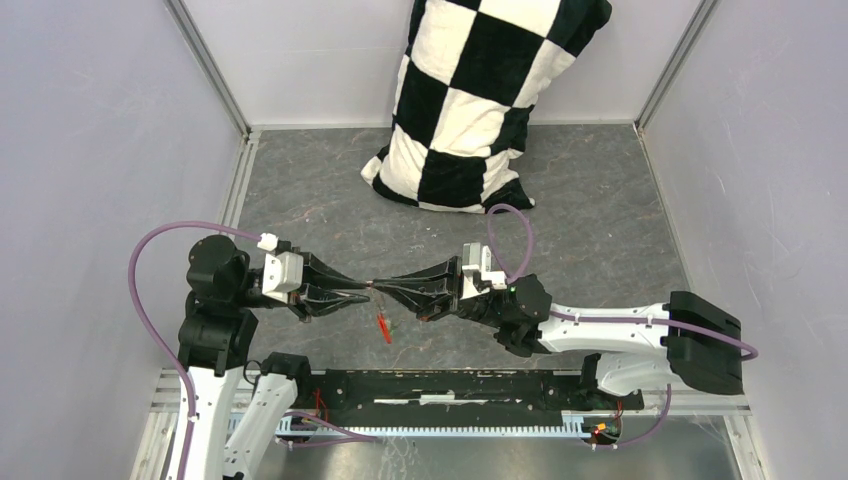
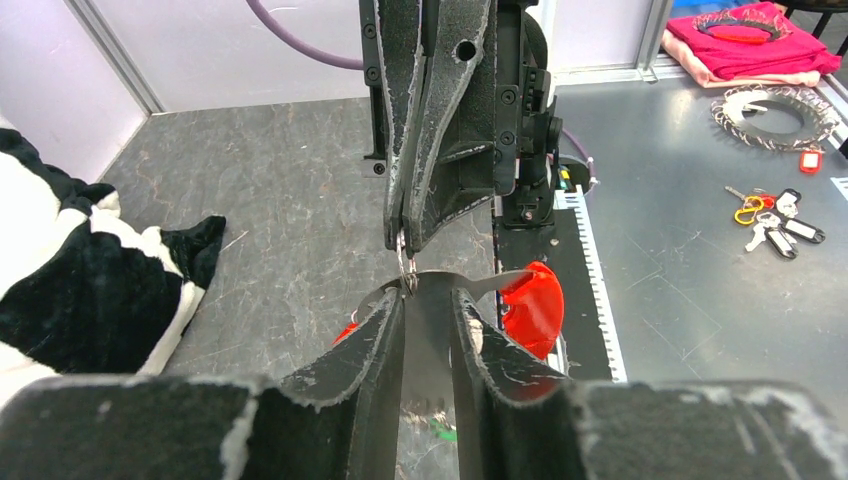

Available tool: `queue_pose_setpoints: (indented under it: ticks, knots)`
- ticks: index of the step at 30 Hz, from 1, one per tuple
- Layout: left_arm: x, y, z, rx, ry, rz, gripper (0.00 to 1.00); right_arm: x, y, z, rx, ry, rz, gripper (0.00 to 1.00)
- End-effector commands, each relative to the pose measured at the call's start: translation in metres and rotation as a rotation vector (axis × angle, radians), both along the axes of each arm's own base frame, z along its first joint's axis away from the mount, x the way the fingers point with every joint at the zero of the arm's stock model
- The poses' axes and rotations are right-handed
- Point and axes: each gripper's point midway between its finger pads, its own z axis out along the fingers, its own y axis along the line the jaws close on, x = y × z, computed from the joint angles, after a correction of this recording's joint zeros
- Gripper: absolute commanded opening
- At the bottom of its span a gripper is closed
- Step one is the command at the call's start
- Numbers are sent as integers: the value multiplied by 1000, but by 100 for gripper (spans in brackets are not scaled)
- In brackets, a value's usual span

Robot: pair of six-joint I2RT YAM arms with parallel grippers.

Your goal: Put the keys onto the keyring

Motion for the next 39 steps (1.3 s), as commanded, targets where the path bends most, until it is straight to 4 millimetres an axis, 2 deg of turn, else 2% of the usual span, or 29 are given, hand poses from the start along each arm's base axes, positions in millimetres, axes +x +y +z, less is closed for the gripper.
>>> queue_pose_setpoints:
  ticks: [1,6,16,18,20,22,23,27,28,31,35,36,39]
  knots:
    - [-4,-1,7,-8,2,-19,28,-9,-9,21,95,-23,26,0]
    - [-3,-1,8,-7,-2,-10,19,-13,-6,20,97,-28,39,0]
    - [-2,-1,10,-16,27,-1,15,-19,-3,11,72,-38,46,1]
    - [-3,-1,10,-15,22,-3,5,-20,-3,11,71,-39,49,0]
    - [-1,-1,11,-16,16,6,2,-21,-1,10,57,-38,56,1]
    - [-1,0,11,-16,7,7,2,-21,-1,6,25,-23,60,8]
    - [-1,0,11,-14,-2,7,2,-20,0,2,-6,-16,61,18]
    - [-1,3,0,25,-88,30,2,-12,-2,-5,-191,-47,65,43]
    - [2,4,-3,37,-112,42,2,-14,-2,-10,-263,-60,85,47]
    - [8,6,-12,69,-176,65,2,-14,1,0,-422,-141,118,51]
    - [12,8,-18,100,-288,62,2,-11,6,-11,-669,-193,150,53]
    - [14,8,-18,103,-302,64,2,-10,8,-6,-696,-209,154,53]
    - [19,10,-21,125,-341,77,2,-9,11,-19,-819,-215,185,51]
